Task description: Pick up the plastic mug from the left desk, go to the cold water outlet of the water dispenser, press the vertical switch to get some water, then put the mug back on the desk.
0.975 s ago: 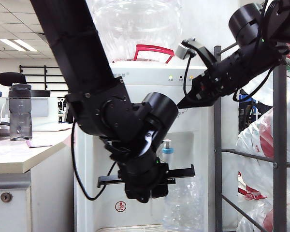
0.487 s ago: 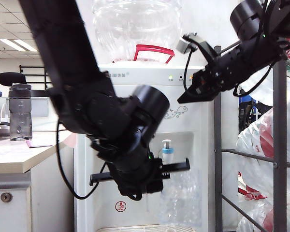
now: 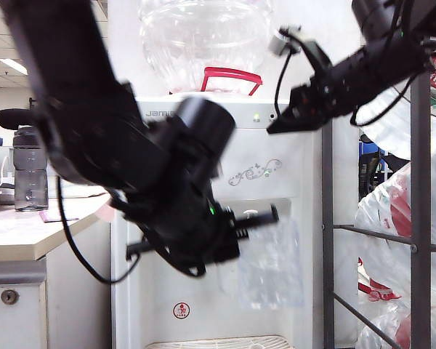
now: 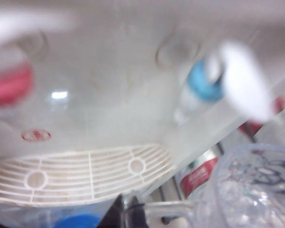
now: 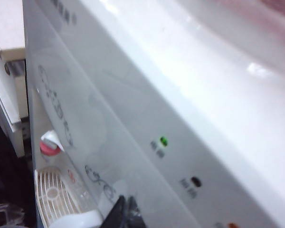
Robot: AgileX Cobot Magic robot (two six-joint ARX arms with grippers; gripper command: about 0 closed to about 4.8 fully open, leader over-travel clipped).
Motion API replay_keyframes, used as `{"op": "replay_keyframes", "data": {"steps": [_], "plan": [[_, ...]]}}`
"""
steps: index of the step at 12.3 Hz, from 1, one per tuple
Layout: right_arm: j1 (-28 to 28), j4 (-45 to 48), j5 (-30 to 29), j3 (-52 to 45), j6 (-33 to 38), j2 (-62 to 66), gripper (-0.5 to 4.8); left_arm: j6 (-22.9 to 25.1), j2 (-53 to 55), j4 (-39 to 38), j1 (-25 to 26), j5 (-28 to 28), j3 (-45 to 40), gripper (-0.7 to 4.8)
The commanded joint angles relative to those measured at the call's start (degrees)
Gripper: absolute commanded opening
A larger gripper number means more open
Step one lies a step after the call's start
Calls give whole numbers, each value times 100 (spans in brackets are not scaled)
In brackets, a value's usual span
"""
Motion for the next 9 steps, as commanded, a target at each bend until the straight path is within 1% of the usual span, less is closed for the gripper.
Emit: {"op": "replay_keyframes", "data": {"steps": [1,3,4,6,9], "plan": [[2,96,199,11,367,-280,-4,50,-492,638,-70,-24,-299,-7],[2,96,435,11,638,-501,-4,184,-833,844,-94,7,-527,-7],[2,96,560,9,745,-686,-4,326,-1123,839,-140,-2,-654,-7],[2,94,570,11,831,-916,-4,466,-1517,839,-170,-2,-787,-7],[2,90,772,9,1368,-1294,-4,734,-2079,798,-205,-109,-852,-7]]}}
